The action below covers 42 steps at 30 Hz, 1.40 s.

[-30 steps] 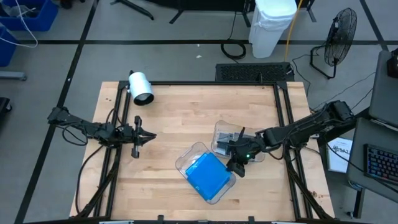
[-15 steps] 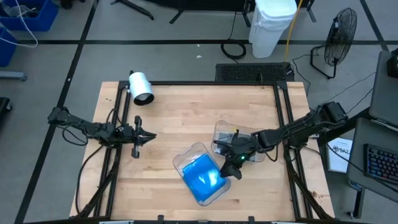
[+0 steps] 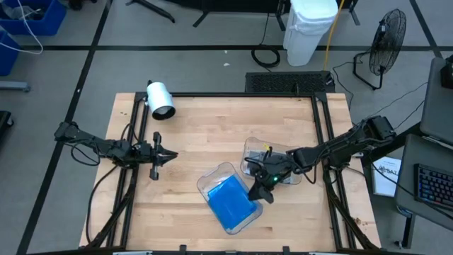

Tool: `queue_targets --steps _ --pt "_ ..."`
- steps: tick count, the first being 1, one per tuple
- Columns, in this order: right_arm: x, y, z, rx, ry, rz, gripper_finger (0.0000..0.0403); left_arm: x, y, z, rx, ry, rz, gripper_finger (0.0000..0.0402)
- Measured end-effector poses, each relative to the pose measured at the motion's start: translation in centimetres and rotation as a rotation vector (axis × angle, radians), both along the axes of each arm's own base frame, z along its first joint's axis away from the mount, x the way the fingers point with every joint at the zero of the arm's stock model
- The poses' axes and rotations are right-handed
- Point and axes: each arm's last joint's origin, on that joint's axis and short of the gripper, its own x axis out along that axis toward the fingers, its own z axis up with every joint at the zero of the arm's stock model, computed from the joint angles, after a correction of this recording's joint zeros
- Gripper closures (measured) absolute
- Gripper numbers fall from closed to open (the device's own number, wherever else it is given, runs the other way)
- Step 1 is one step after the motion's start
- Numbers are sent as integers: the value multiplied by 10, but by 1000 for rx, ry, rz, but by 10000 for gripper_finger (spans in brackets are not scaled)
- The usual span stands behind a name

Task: Pick & place jewel cases by type
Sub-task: Put the blue CD case into the left transparent bin

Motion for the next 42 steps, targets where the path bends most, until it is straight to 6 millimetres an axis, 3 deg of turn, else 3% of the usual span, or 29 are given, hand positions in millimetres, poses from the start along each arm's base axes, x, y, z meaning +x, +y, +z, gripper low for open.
queue_targets --steps 10,22,26,31,37,42 --pt "0 -1 0 -5 3 -30 273 0 0 0 0 0 0 364" --pt "12 4 -23 36 65 -26 273 0 0 0 0 -1 0 364" --pt "15 5 -17 25 26 -13 294 0 0 0 0 0 0 364" --pt "20 7 -7 -38 -72 70 376 0 0 0 0 0 0 364" --pt "28 18 16 -167 -214 190 376 0 0 0 0 0 0 364" --pt "31 17 35 -395 -97 239 376 0 0 0 0 0 0 364"
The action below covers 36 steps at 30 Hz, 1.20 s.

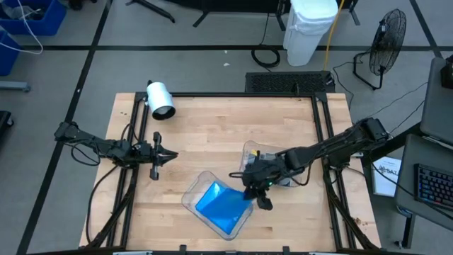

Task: Pick & place jewel cases by type
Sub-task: Put the blue CD case into the left transparent bin

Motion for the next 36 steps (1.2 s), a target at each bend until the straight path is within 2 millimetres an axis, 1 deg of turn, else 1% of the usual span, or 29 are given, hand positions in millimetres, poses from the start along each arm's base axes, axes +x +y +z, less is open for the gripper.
queue_targets --steps 3,6,9,11,13,15,18,22,25,27,29,30,33,36 --pt "-1 -3 21 -165 36 12 376 0 0 0 0 0 0 364" --pt "-2 -4 39 -262 33 84 376 0 0 0 0 0 0 364" --pt "-3 -3 55 -273 -8 190 376 0 0 0 0 0 0 364" --pt "-3 -1 58 -230 -17 250 376 0 0 0 0 0 0 364" --pt "-6 0 55 -185 25 305 376 0 0 0 0 0 1 364" --pt "-7 0 49 -181 78 327 376 0 0 0 0 0 0 364" --pt "-7 1 32 -213 188 360 376 0 0 0 1 1 0 364" --pt "1 4 6 -244 303 382 376 0 0 0 1 2 1 364" --pt "9 6 -11 -243 344 418 376 0 0 0 0 0 1 364" --pt "12 8 -18 -247 347 436 376 0 0 0 0 1 1 364" --pt "14 10 -21 -247 341 433 373 0 0 0 0 1 1 364" --pt "16 10 -21 -243 330 417 364 0 0 0 0 1 1 364" --pt "20 10 -16 -248 282 356 323 0 0 0 0 0 0 364" --pt "21 8 -5 -295 201 303 288 0 0 0 0 0 0 364"
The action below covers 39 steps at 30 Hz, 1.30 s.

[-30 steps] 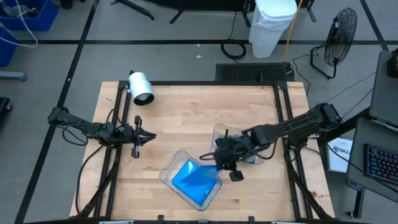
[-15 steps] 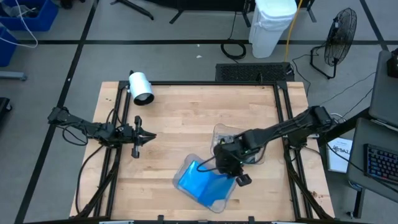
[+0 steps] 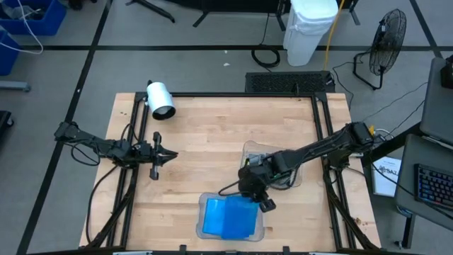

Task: Pick & place jewel cases by type
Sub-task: Put the blue CD case into the left transparent bin

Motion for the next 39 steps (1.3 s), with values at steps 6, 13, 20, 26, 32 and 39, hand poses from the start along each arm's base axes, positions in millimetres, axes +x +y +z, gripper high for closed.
queue_targets --steps 6,13,20,26,32,39 --pt "-1 0 29 -62 -240 24 285 0 0 0 0 0 0 364" --pt "8 6 41 46 -398 112 340 0 0 0 1 1 0 364" --pt "16 10 24 72 -339 130 386 0 0 0 0 1 0 364" --pt "13 5 -17 -168 -90 21 401 0 0 0 1 3 0 364" --pt "7 12 -24 -232 -37 27 402 0 0 0 0 1 0 364" --pt "-10 13 -9 -287 11 -48 403 0 0 0 0 1 0 364"
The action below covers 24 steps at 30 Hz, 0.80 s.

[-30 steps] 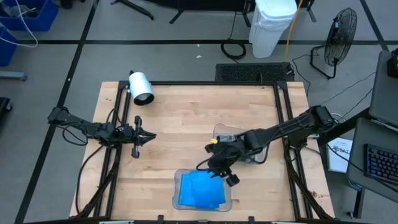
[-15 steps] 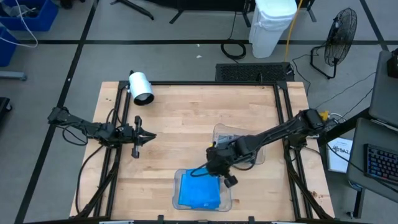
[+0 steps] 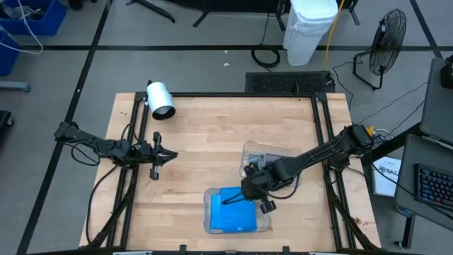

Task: Pick & place jewel cases by type
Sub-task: Put the blue CD case into the left transparent bin

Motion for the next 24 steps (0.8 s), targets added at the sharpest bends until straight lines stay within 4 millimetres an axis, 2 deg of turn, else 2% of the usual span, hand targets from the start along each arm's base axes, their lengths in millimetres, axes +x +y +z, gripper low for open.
queue_targets --steps 4,15,19,24 --pt "-7 -3 -3 -8 91 -75 403 0 0 0 0 0 0 364" --pt "-12 0 -2 -55 104 -96 403 0 0 0 0 0 0 364" --pt "0 0 0 -46 -24 -76 403 0 0 0 0 0 0 364" --pt "20 7 14 70 -260 39 403 0 0 0 0 0 0 364"
